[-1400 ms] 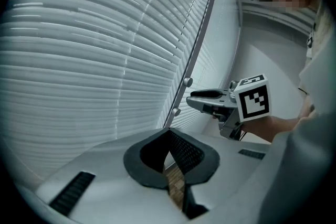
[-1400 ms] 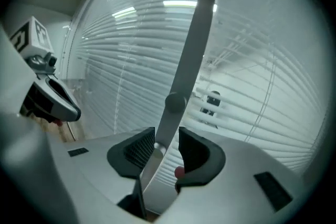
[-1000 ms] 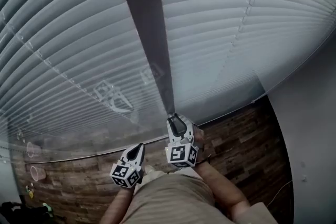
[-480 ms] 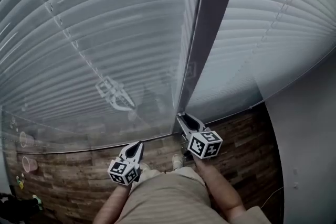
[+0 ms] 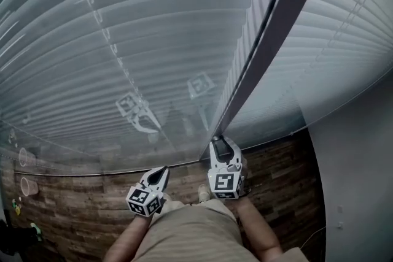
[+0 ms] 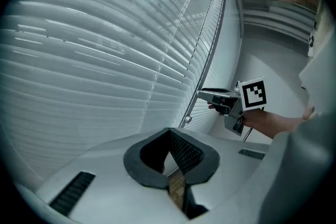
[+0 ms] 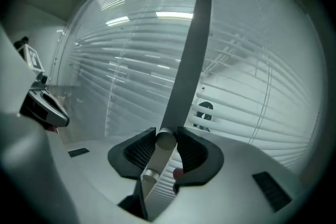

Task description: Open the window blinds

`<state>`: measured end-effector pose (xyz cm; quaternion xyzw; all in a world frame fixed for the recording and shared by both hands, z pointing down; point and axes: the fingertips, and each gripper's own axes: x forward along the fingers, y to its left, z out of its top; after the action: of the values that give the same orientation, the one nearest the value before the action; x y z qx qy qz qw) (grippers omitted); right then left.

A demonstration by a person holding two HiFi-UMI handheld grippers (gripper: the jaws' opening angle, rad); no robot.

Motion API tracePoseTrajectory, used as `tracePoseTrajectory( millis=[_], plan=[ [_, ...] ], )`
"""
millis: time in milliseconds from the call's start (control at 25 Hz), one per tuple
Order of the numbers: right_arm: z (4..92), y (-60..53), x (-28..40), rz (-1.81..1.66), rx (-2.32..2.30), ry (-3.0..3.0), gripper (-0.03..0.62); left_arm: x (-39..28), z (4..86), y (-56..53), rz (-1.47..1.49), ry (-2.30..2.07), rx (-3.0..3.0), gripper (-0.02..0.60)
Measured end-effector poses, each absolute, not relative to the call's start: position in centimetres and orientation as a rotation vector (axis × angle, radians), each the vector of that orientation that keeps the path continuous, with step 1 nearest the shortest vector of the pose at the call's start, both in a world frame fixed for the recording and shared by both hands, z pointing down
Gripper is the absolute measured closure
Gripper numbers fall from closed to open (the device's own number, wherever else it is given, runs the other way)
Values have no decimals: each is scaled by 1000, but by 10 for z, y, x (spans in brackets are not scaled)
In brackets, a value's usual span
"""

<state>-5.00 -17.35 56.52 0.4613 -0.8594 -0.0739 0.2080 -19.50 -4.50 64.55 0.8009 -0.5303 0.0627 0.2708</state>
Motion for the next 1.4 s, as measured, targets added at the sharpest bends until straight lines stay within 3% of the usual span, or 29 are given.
tracePoseTrajectory(
  millis=[120, 280, 360, 520, 640, 720, 840, 960, 1160, 1240, 1320, 1400],
  plan=[
    [567, -176, -46, -49, 1304, -2450, 465, -195, 643, -46, 167, -1429, 2155, 569],
    [573, -184, -34, 795, 1293, -2628, 467, -197, 646, -45, 169, -1420, 2155, 569],
    [573, -186, -34, 937, 1272, -2639, 467, -197, 647, -45, 171, -1413, 2157, 569],
    [569, -185, -36, 690, 1268, -2650, 465, -196, 646, -47, 171, -1404, 2165, 569],
    [564, -180, -35, 249, 1289, -2577, 413, -197, 646, -44, 178, -1401, 2162, 569],
    [560, -175, -41, -14, 1269, -2511, 413, -199, 647, -42, 186, -1401, 2159, 569],
    [562, -172, -52, -219, 1242, -2451, 476, -200, 652, -41, 192, -1404, 2158, 569],
    [575, -174, -49, -35, 1298, -2487, 487, -200, 662, -41, 189, -1406, 2156, 569],
    [570, -190, -28, 1000, 1286, -2638, 490, -195, 652, -43, 190, -1393, 2161, 569],
    [565, -189, -31, 957, 1246, -2662, 488, -192, 650, -42, 193, -1383, 2166, 569],
    [559, -185, -36, 615, 1255, -2665, 487, -189, 650, -42, 197, -1372, 2174, 569],
    [553, -180, -42, 271, 1257, -2617, 437, -187, 649, -44, 199, -1367, 2181, 569]
  ],
)
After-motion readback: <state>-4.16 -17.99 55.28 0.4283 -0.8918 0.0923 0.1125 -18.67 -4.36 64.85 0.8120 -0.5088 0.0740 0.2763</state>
